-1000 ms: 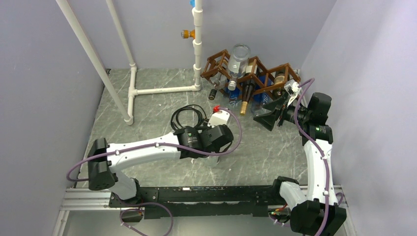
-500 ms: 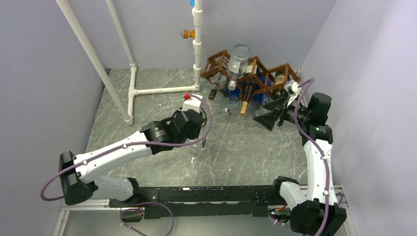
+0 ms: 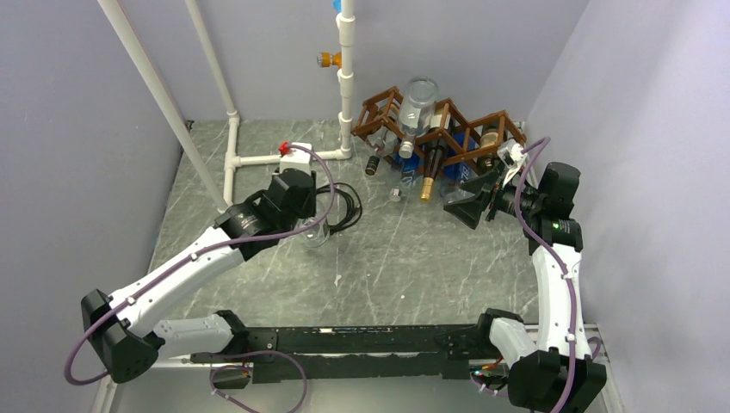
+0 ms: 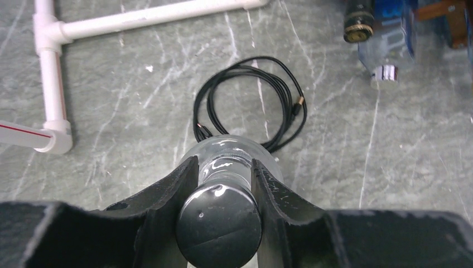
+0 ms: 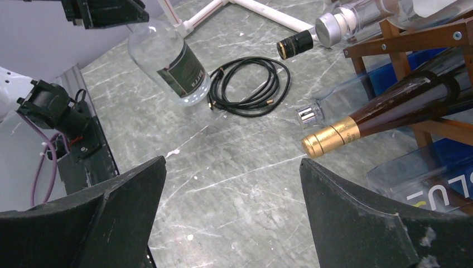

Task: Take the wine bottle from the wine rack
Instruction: Place the wine bottle at the center of the board.

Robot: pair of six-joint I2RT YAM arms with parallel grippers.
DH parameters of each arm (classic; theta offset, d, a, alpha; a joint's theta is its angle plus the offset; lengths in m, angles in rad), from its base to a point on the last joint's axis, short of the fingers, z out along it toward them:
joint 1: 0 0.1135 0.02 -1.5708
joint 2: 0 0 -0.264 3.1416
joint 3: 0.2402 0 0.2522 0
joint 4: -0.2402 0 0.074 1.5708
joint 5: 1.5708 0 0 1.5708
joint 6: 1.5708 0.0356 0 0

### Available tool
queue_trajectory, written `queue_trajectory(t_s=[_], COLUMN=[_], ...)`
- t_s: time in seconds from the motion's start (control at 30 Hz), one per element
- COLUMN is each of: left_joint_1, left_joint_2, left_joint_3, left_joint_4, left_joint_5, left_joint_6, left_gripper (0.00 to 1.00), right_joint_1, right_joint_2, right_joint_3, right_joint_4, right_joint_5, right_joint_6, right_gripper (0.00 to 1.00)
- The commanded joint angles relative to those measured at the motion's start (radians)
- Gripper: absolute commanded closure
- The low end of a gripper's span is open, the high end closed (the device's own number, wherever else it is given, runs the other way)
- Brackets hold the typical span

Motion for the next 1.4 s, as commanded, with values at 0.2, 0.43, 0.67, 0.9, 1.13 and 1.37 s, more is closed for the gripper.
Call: queue_trajectory(t_s=[0.2, 0.43, 0.67, 0.9, 1.13, 1.37], left_joint_1=[0.137, 0.242, 0.337, 0.421, 0.476, 0.526], left_joint_2=[-0.081, -0.063, -0.017, 0.043, 0.102, 0.177], left_joint_3=[0.017, 0.004, 0.024, 0.041, 0.034, 0.038], left_joint_4=[0.283, 0.344, 0.384, 0.431, 0.522, 0.6], left_joint_5=[-0.059, -0.038, 0.002, 0.062, 0.092, 0.123], left_joint_6=[0.099, 0.11, 0.129, 0.147, 0.19, 0.219], left_gripper=[1.0, 1.0, 1.0, 1.0, 1.0, 1.0], right_joint_1=[-0.005, -0.004, -0.002, -0.001, 0.002, 0.005], right_joint_2=[-0.017, -0.018, -0.018, -0.017, -0.016, -0.014], right_joint_3=[-0.002, 0.0, 0.002, 0.004, 0.007, 0.009], right_joint_4=[0.026, 0.022, 0.019, 0.012, 0.008, 0.002], right_joint_5=[0.004, 0.008, 0.01, 0.015, 0.022, 0.029], right_joint_6=[-0.02, -0.025, -0.029, -0.035, -0.041, -0.048], right_gripper=[0.07, 0.07, 0.07, 0.07, 0.07, 0.07])
